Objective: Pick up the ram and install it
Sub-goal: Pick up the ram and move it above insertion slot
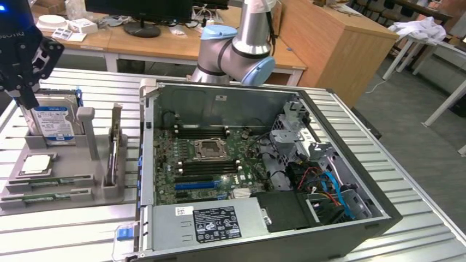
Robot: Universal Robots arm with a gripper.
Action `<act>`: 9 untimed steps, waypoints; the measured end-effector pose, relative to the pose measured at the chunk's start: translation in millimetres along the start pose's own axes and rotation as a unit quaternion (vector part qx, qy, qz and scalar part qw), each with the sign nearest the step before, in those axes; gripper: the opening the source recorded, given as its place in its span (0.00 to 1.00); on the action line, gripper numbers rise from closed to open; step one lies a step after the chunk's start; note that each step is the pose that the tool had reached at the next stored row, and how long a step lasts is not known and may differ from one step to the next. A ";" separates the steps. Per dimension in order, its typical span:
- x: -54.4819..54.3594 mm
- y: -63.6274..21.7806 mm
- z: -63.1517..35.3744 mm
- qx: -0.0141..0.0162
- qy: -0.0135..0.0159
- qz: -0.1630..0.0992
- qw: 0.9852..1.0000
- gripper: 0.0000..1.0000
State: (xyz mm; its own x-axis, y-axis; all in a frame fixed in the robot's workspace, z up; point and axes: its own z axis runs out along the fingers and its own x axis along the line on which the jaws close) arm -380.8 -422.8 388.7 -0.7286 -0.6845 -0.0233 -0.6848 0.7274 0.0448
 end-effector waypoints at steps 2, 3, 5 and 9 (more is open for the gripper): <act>0.0 0.0 0.1 0.000 0.001 -0.018 1.000 0.11; 0.0 0.0 0.1 -0.001 0.001 -0.027 1.000 0.11; 0.0 0.0 0.1 -0.001 0.002 -0.045 0.999 0.11; 0.0 0.0 0.3 -0.002 0.004 -0.081 0.997 0.11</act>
State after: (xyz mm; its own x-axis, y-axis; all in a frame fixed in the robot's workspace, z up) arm -380.7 -422.9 388.4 -0.6079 -0.7937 -0.0233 -0.7937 0.6066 0.0447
